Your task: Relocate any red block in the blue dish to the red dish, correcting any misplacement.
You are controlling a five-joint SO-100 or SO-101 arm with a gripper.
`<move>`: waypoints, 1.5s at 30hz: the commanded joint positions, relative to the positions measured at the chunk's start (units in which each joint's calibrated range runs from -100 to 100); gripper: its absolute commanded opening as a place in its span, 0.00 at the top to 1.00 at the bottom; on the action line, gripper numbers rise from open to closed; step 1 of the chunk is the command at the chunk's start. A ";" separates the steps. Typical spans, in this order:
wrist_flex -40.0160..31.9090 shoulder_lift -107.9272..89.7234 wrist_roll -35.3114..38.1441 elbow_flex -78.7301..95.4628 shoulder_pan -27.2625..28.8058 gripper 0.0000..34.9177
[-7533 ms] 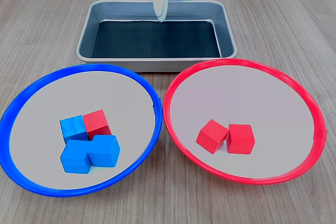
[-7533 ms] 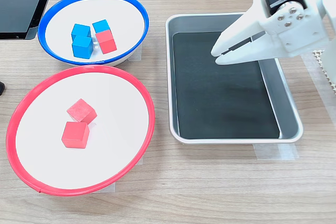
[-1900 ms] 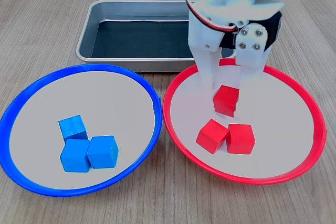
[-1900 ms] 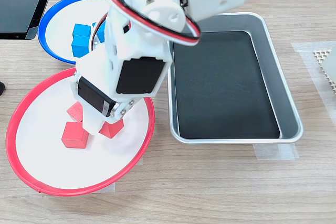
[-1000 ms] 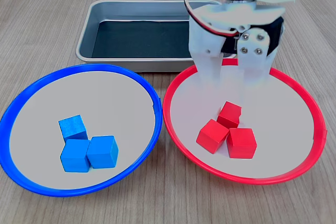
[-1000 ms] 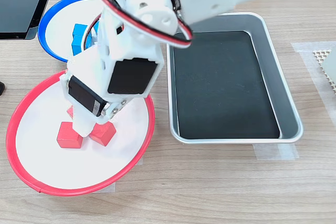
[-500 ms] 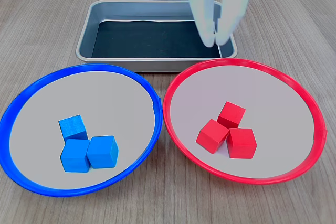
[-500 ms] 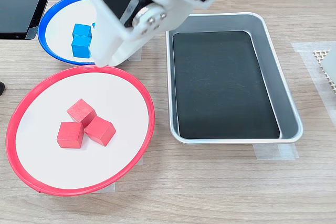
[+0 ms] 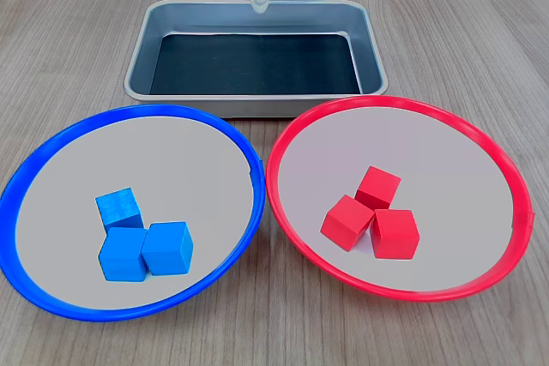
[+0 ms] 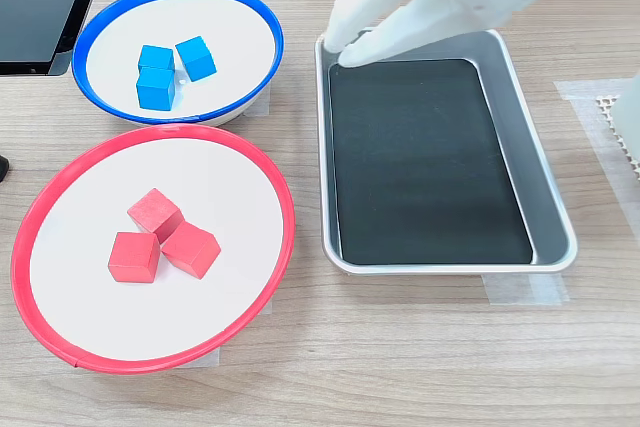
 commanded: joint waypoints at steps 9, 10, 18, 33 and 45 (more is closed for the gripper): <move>7.91 -31.62 -5.23 21.64 0.89 0.99; 8.90 -33.50 -5.37 22.91 0.99 0.99; 12.12 -42.20 -5.42 29.19 1.74 0.99; 13.77 -48.59 -5.27 34.20 2.68 0.99; 14.27 -50.55 -5.37 36.02 3.25 0.99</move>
